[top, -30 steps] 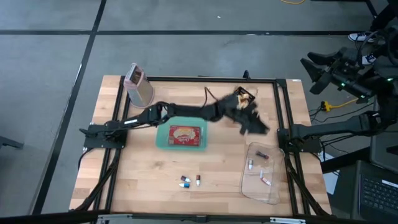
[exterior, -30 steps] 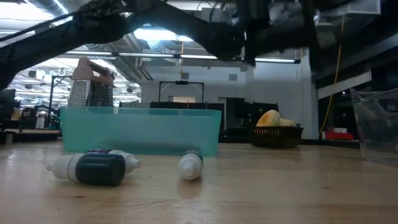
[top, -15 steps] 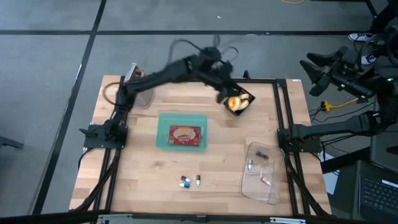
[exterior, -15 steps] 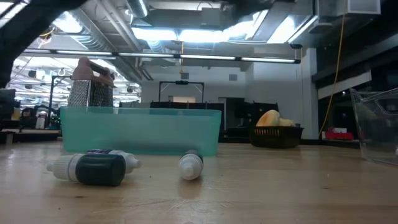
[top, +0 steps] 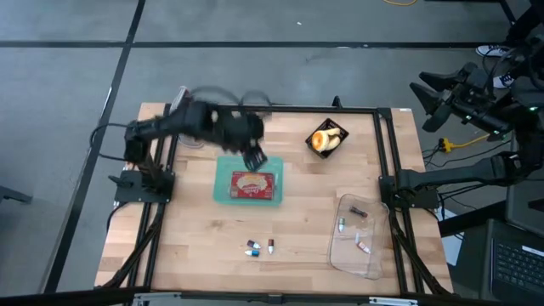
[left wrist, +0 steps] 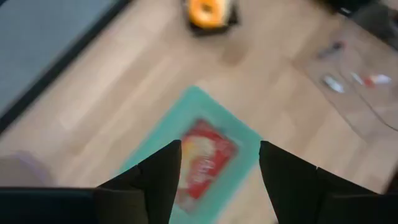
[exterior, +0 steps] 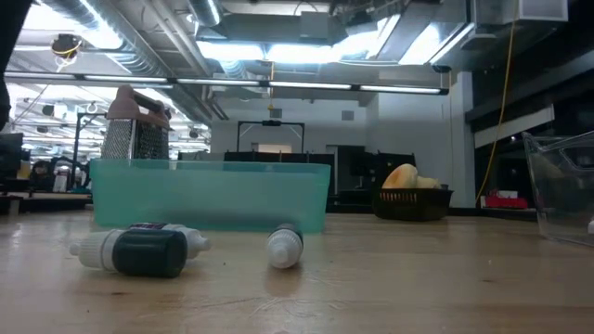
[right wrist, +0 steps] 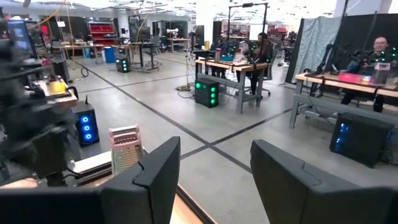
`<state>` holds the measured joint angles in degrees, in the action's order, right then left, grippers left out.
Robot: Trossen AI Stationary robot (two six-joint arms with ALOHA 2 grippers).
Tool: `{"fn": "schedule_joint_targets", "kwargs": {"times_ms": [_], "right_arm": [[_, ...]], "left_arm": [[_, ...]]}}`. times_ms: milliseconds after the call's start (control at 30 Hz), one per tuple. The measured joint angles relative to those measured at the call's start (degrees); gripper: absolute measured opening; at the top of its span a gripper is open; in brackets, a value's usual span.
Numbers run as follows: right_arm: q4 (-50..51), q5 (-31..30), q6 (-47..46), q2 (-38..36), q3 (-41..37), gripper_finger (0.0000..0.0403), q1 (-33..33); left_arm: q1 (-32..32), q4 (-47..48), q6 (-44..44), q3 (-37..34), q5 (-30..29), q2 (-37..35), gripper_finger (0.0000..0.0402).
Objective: Pick & Place Food Item
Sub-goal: Put the purple food coloring bottle into the transparent bin
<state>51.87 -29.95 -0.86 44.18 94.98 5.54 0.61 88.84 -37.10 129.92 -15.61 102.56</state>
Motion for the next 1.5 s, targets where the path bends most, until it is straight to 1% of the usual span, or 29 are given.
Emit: {"fn": "schedule_joint_targets", "kwargs": {"times_ms": [100,167,300,367,433,467,567,633,733,900,1033,1233,1267,1333,1500], "right_arm": [[0.01,0.86,0.52,0.0,0.0,0.0194,0.0],[0.01,0.9,0.54,0.0,0.0,0.0194,0.0],[-0.02,1.05,1.54,0.19,0.0,0.0194,0.02],[0.01,1.06,1.55,0.41,-0.01,0.0194,0.02],[0.01,1.09,1.47,0.56,-0.02,0.0194,0.01],[-0.03,1.16,1.36,0.63,0.0,0.0194,0.02],[-0.01,2.85,1.31,0.78,-0.02,0.0194,0.02],[-0.01,3.53,1.25,0.82,-0.02,0.0194,0.0],[-0.01,3.63,1.15,1.01,-0.02,0.0194,0.02],[-0.03,3.61,1.09,1.2,-0.02,0.0194,0.0],[-0.03,3.56,1.07,1.22,-0.02,0.0194,0.02],[-0.03,2.47,0.42,1.22,-0.02,0.0194,0.02],[-0.02,2.37,0.42,1.22,-0.02,0.0194,0.02],[-0.01,2.32,0.42,1.22,-0.02,0.0194,0.0],[-0.01,2.32,0.44,1.22,-0.02,0.0194,0.0]], "left_arm": [[7.56,-4.54,-3.06,-3.37,-1.44,0.77,0.0219],[11.24,-4.44,-3.45,-6.13,-0.91,1.94,0.0224],[17.54,-5.1,1.58,-13.6,-0.54,5.43,0.0225],[19.8,-7.6,3.19,-17.88,2.93,6.4,0.0226],[21.5,-12.24,3.89,-22.36,8.28,7.2,0.0226],[22.15,-15.14,3.85,-24.5,9.77,7.49,0.0226],[24.06,-24.56,3.81,-30.34,10.88,7.41,0.0226],[24.93,-29.66,3.54,-33.68,11.4,7.37,0.0226],[25.55,-32.01,4.22,-37.45,12.58,7.43,0.0226],[25.0,-32.32,10.26,-41.51,12.7,7.41,0.0226],[23.56,-37.32,14.15,-44.54,15.0,7.37,0.0226],[22.0,-40.74,18.74,-47.15,16.44,8.21,0.0226],[21.98,-42.72,19.09,-47.76,16.98,8.17,0.0226],[21.79,-44.97,19.16,-48.85,17.04,8.17,0.0226],[21.94,-46.89,19.04,-49.56,17.22,9.44,0.0226]]}}
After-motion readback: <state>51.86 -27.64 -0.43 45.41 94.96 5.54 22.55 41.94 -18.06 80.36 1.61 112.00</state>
